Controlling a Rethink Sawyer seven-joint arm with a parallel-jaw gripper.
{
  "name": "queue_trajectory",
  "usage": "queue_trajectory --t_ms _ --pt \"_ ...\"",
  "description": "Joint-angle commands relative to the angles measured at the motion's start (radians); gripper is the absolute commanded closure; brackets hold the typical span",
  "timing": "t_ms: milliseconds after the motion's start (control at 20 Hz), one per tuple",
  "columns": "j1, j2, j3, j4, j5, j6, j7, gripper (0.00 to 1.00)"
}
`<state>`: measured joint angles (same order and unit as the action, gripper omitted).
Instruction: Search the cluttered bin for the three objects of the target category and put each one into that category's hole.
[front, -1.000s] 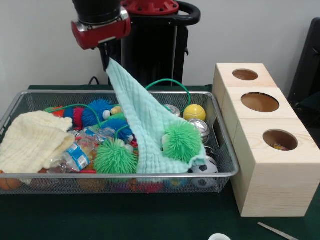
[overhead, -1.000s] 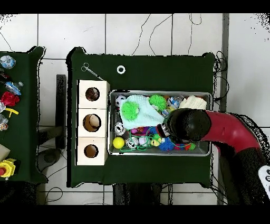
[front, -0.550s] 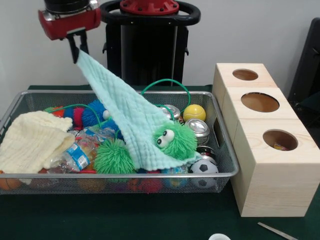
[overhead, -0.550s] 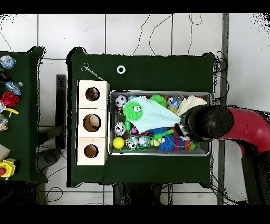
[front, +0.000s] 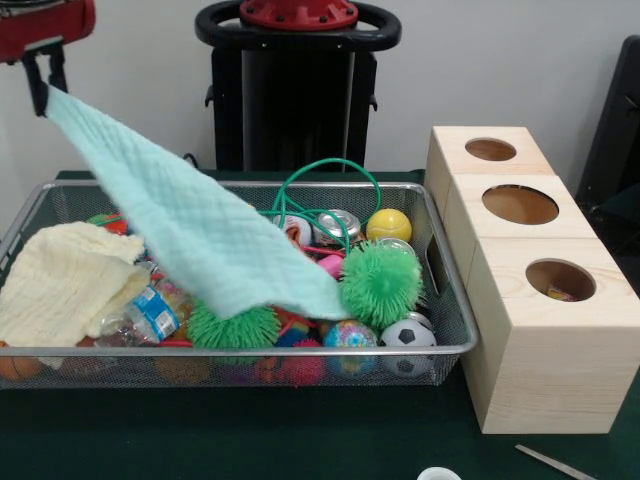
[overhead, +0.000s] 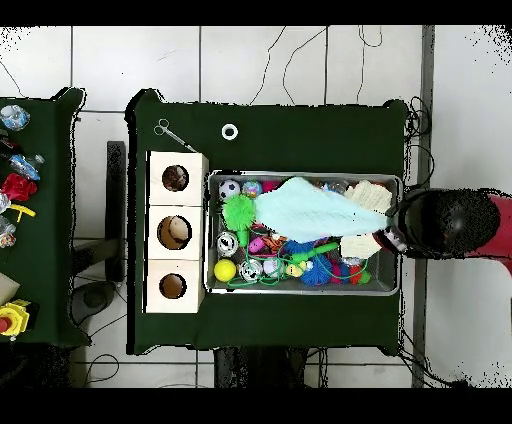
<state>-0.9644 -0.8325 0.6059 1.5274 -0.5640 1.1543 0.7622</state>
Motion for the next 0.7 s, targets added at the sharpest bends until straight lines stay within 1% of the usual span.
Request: queue_trajectory --t_ms 50,200,350,450,600,700 --pt "-0.015 0.04 0.065 -0.102 -0.08 0.124 -0.361 1.0" --pt "-0.003 0.039 0.056 -0.119 -0.092 0.133 -0.387 1.0" --pt "0.009 0.036 0.048 -0.154 -0.12 0.152 -0.436 1.0" --pt "0.01 0.036 0.046 -0.168 -0.122 0.162 -0.451 1.0" --pt "0.015 0.04 0.041 -0.149 -0.113 0.141 -0.422 1.0" --pt "0.023 0.049 0.039 -0.132 -0.091 0.116 -0.369 1.0"
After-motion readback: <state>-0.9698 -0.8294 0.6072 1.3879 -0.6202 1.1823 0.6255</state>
